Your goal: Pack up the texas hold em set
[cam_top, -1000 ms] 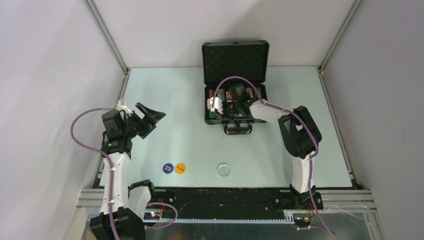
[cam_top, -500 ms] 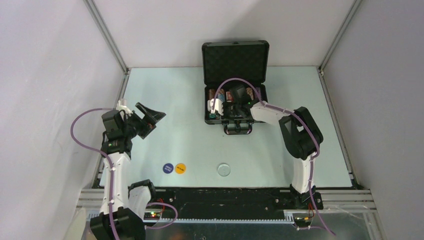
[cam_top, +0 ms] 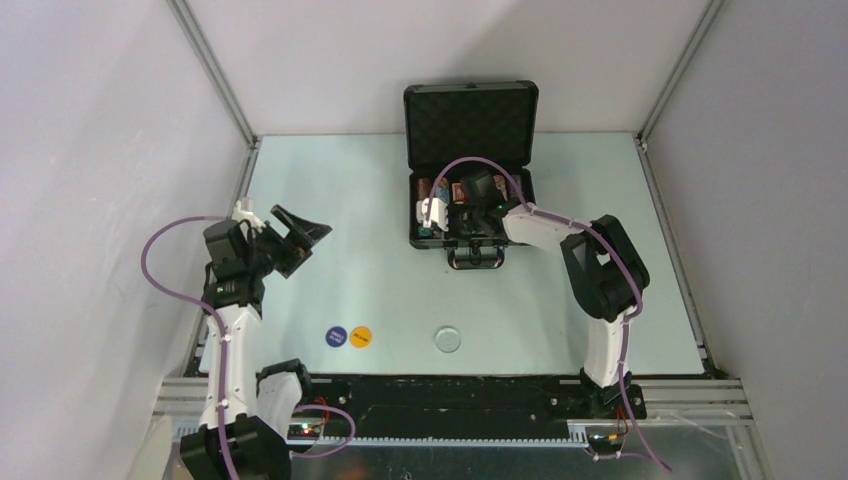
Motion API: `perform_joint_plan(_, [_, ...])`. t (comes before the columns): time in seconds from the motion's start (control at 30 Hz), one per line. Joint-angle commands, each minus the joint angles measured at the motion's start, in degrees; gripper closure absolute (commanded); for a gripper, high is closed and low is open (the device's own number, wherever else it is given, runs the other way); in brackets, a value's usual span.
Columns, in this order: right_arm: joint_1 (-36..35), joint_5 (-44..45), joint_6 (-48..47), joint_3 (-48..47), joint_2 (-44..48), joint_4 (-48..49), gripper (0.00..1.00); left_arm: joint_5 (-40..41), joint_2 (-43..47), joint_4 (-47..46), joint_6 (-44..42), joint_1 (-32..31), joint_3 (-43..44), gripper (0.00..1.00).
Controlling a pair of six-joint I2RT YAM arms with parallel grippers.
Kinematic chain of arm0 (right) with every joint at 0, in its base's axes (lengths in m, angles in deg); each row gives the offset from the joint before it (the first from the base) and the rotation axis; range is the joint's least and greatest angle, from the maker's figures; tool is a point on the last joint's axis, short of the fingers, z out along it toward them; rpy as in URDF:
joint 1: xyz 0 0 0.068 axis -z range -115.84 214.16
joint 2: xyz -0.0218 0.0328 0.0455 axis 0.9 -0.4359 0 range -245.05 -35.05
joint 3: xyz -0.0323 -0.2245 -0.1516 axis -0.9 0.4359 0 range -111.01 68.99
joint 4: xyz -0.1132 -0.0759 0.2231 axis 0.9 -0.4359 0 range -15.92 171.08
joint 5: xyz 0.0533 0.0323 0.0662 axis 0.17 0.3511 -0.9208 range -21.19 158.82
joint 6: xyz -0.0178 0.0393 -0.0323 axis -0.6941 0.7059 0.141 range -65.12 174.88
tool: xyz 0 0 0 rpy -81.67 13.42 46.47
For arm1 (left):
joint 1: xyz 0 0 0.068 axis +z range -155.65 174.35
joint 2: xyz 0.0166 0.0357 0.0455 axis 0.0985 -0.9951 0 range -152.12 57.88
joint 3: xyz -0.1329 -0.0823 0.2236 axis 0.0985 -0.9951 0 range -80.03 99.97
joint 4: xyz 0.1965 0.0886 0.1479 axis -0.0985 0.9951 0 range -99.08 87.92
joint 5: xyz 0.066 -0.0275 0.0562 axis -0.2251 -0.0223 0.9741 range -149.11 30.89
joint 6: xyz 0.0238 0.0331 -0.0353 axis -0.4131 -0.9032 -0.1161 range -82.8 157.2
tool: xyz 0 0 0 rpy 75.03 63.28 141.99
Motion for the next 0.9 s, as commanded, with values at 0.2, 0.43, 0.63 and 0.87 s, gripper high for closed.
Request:
perform_joint_plan(0.2, [4.07,10.79,-1.63,-0.35,3.39,10.08,1.0,-0.97,0.17,-0.61,-1.3,0.42,-0.27,0.02])
perform_joint_plan(0.43, [4.2,10.5,-1.49,-0.34,3.59,10.63,1.0,-0.89,0.02,-0.55,-1.34,0.37,-0.27,0.02])
perform_joint_plan(0.63, [4.88,6.78,-1.68,-0.36,4.65,9.17,1.0,-0.94,0.04,-0.59,-1.28,0.45,-0.32,0.02])
perform_joint_plan(0.87, [5.71,3.12,-2.41,-0.37,5.09,6.15,1.0,-1.05,-0.13,-0.62,-1.18,0.41,-0.19,0.02])
